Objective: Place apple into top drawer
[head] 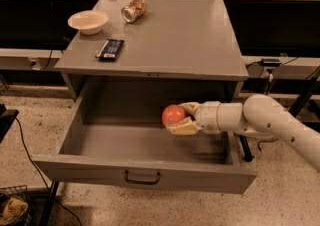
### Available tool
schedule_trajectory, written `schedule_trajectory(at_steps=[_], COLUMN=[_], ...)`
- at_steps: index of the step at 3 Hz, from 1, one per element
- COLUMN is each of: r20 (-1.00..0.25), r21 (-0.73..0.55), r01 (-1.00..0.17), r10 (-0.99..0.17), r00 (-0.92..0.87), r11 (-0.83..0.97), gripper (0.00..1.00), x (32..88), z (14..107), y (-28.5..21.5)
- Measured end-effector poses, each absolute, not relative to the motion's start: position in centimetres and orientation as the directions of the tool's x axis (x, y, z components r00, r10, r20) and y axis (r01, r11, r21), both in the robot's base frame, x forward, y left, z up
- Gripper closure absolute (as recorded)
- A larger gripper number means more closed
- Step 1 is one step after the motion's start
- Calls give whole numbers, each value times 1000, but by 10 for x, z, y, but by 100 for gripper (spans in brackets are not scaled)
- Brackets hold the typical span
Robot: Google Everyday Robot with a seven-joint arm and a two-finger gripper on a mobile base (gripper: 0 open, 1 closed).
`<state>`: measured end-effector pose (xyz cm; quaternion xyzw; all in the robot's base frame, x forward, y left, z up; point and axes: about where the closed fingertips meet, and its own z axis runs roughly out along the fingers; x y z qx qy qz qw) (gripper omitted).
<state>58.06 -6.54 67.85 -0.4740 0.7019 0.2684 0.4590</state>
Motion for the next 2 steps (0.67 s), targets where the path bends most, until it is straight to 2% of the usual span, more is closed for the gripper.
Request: schedule_trajectory(at_steps=[1, 2], r20=[-910, -915], r21=[-83, -119], r01=[-929, -936], r10=[-408, -403], r00=[-77, -27], r11=[360, 332], gripper=[12, 0], x=[576, 567], z=[701, 731], y=[-59, -58])
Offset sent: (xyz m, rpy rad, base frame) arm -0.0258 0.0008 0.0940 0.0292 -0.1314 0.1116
